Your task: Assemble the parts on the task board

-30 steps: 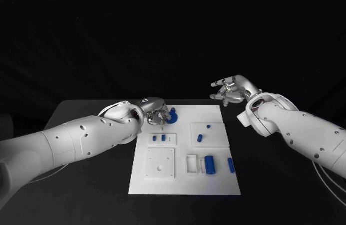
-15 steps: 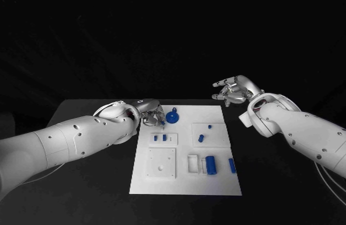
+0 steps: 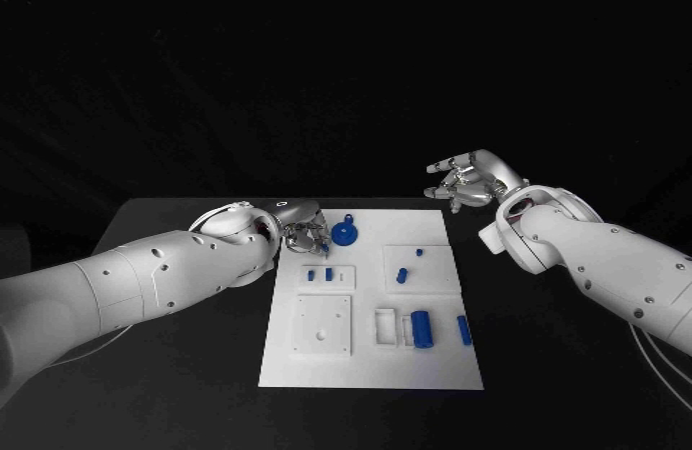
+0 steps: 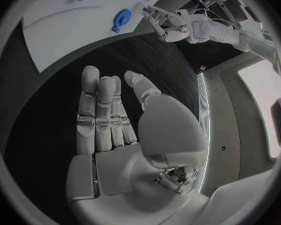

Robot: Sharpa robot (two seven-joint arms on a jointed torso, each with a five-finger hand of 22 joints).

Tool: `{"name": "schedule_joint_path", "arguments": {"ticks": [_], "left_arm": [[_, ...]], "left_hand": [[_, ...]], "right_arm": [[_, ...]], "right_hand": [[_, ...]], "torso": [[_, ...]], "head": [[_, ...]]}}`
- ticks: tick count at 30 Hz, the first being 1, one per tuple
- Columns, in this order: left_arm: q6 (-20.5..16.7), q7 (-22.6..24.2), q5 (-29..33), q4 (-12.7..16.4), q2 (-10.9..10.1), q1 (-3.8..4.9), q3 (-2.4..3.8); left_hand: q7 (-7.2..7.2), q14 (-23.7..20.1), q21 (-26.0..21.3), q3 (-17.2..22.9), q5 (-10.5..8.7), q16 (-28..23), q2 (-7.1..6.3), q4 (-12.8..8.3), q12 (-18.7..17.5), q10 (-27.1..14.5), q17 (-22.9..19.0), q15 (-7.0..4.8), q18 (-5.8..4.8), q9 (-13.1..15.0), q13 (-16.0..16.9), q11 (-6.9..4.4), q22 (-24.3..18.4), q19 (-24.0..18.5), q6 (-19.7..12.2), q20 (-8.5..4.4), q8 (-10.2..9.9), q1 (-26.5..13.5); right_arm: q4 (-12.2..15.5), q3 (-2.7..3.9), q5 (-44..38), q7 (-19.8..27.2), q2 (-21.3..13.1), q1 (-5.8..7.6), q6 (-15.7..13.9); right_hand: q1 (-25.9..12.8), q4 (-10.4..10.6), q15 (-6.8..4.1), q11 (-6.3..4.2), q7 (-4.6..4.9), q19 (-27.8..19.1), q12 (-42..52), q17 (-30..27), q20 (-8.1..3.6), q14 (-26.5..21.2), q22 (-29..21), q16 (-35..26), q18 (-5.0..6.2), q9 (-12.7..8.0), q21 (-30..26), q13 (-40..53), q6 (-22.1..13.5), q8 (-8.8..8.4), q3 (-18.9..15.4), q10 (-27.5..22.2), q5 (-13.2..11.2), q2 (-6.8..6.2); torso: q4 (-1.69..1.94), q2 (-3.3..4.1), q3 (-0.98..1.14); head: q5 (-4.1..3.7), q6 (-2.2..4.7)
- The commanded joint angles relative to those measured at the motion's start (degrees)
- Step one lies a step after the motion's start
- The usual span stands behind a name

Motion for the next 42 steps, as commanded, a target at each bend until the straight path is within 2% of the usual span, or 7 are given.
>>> {"name": "schedule_joint_path", "arguments": {"ticks": [1,14,26,42], "left_arm": [[1.5,-0.3,-0.2,0.0,0.3,-0.03,-0.02],[3.5,-1.2,-0.6,0.1,0.0,-0.06,-0.06],[4.6,-1.4,-0.6,0.2,0.0,-0.06,-0.07],[4.8,-1.7,-0.7,-0.7,0.6,-0.14,-0.28]], "left_hand": [[0.11,0.3,0.2,-0.1,0.26,-0.4,0.55,-0.2,-0.2,-0.1,-0.1,-0.15,0.65,0.0,0.1,0.06,1.2,-0.3,0.1,-0.1,0.1,-0.2],[0.1,0.2,0.4,-0.1,0.22,-0.5,0.69,-0.1,-0.2,0.0,-0.1,-0.16,0.66,0.1,0.1,0.04,1.1,-0.4,0.2,-0.09,0.1,-0.2],[0.1,0.2,0.4,-0.2,0.23,-0.5,0.68,-0.2,-0.2,0.0,-0.1,-0.18,0.66,0.1,0.1,0.02,1.1,-0.4,0.2,-0.11,0.1,-0.1],[0.18,0.1,0.4,-0.2,0.21,-0.7,0.75,-0.3,-0.2,-0.2,-0.1,-0.11,0.68,0.0,0.1,0.12,1.1,-0.6,-0.1,-0.07,0.1,0.0]], "right_arm": [[0.0,0.03,0.1,0.5,0.1,-0.01,0.3],[0.0,0.03,0.1,0.6,0.1,-0.01,0.3],[-0.1,0.03,0.1,0.6,0.1,-0.01,0.3],[-0.1,0.03,0.1,0.7,0.2,-0.02,0.2]], "right_hand": [[-0.6,0.0,0.01,-0.03,0.18,0.9,0.1,-0.1,0.35,-0.5,0.1,0.4,0.86,0.1,-0.2,-0.1,0.6,-0.12,0.3,0.3,0.1,0.0],[-0.6,0.0,0.01,-0.03,0.18,0.9,0.1,-0.1,0.35,-0.5,0.1,0.4,0.86,0.1,-0.2,-0.1,0.6,-0.12,0.3,0.3,0.1,0.0],[-0.7,-0.1,0.0,-0.04,0.18,1.0,0.2,-0.1,0.34,-0.5,0.3,0.4,0.87,0.1,-0.4,-0.2,0.5,-0.12,0.4,0.3,0.2,0.08],[-0.7,-0.1,0.0,-0.04,0.18,1.0,0.2,-0.1,0.34,-0.5,0.3,0.4,0.87,0.1,-0.4,-0.2,0.5,-0.12,0.4,0.3,0.2,0.08]], "torso": [[-0.02,-0.02,0.02],[0.05,-0.02,-0.05],[0.01,-0.02,-0.03],[-0.04,0.05,-0.04]], "head": [[-0.01,-0.12],[-0.08,-0.28],[-0.04,-0.4],[-0.13,-0.47]]}}
